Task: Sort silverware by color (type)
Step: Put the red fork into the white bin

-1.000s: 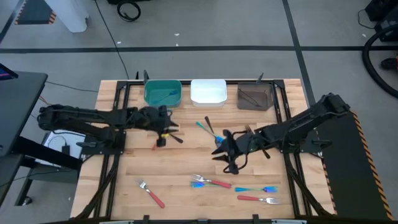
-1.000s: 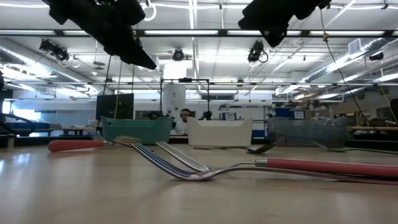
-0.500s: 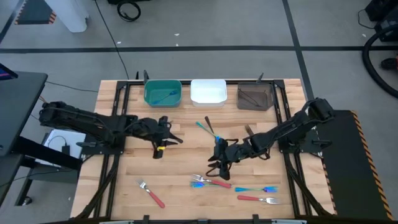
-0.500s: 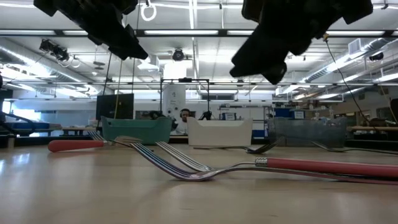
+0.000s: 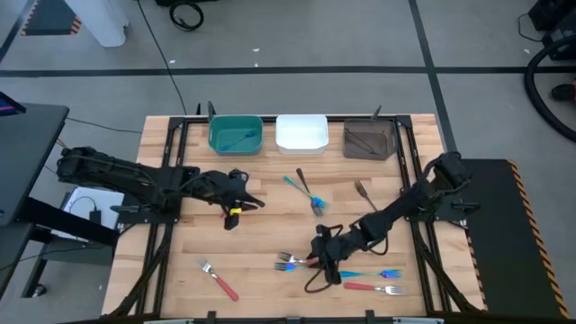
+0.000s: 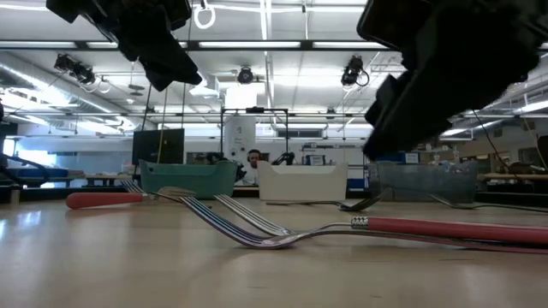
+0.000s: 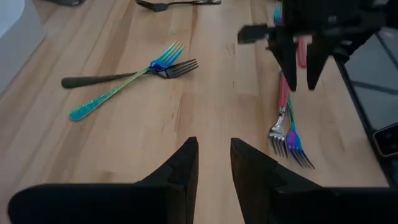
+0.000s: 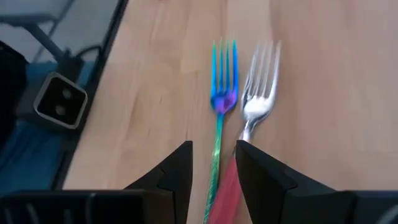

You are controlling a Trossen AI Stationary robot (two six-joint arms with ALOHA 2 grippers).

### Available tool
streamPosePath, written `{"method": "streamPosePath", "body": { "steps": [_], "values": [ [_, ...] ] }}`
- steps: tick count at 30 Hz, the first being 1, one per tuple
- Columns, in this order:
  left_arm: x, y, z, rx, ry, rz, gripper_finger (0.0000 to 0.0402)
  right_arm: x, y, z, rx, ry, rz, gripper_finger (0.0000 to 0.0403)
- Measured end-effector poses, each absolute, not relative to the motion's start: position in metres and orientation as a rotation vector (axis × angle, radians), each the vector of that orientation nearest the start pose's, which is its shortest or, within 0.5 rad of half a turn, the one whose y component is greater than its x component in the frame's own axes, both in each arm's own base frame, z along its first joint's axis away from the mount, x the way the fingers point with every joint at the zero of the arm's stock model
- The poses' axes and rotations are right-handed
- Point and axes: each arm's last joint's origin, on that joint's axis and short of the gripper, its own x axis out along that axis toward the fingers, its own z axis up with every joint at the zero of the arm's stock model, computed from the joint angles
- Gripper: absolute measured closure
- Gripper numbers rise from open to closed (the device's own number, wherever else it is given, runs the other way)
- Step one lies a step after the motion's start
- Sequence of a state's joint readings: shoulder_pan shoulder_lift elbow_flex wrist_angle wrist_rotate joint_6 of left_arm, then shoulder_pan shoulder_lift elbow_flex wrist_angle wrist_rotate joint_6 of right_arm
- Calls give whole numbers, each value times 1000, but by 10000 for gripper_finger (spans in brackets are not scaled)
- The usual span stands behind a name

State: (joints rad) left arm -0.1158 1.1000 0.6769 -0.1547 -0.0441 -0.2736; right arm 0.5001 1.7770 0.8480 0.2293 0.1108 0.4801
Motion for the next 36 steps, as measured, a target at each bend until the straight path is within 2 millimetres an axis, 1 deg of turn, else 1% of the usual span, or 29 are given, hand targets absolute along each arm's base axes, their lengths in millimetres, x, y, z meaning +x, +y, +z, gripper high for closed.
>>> {"method": "streamPosePath", "body": {
  "steps": [6,12,36],
  "values": [
    [228,-25,240,-280,581,31,308,306,169,122,206,770,167,273],
    [228,-25,240,-305,580,42,308,309,170,114,196,776,152,273],
    [228,-25,240,-297,582,40,308,308,168,113,161,789,104,274]
  ]
}}
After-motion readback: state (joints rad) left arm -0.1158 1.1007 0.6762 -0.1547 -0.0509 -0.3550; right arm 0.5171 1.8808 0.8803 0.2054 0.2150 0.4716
